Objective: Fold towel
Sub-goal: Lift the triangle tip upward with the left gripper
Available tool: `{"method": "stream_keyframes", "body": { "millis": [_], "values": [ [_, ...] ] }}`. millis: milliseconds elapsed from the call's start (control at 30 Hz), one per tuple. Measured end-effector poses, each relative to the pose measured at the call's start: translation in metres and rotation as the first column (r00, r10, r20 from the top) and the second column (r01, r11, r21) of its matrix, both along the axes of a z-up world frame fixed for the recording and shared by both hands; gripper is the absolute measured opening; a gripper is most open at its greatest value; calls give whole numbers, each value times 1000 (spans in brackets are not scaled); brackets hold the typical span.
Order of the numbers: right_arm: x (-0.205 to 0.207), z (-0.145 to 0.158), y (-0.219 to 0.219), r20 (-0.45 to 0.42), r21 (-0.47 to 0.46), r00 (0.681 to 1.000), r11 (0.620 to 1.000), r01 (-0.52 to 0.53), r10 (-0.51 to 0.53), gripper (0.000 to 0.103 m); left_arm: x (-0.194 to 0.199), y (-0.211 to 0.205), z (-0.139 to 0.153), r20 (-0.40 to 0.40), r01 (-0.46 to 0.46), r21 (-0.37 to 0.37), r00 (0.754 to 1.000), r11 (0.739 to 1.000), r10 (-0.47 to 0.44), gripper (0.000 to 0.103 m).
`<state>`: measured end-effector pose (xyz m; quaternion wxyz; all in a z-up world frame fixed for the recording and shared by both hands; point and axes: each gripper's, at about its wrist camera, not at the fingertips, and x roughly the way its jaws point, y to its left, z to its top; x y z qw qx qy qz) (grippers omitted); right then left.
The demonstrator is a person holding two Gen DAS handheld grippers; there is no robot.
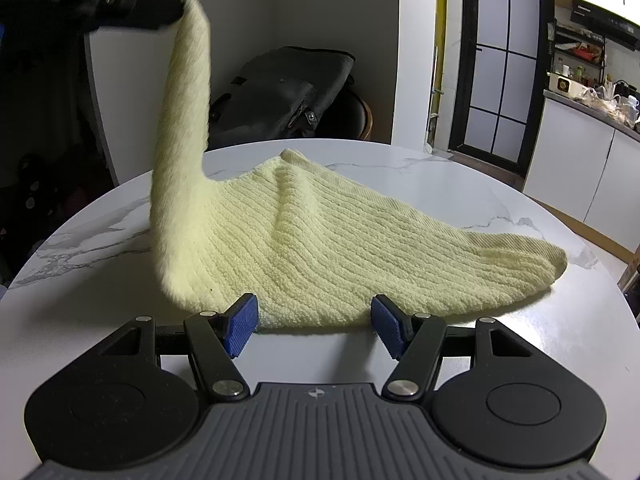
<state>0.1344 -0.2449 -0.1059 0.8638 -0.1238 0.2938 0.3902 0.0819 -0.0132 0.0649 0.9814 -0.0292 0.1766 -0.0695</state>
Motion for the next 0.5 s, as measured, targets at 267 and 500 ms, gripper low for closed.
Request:
{"method": "stream_keyframes", "body": {
  "millis": [267, 500],
  "values": [
    [1, 1, -1, -9, -4, 1000, 1000, -1, 1, 67, 13, -19, 10, 28, 46, 13, 999, 999, -46, 3],
    [3, 5, -5, -17, 5, 1000, 1000, 15, -14, 67, 25, -35, 14, 35, 86, 23, 996, 996, -86, 3]
  ]
}}
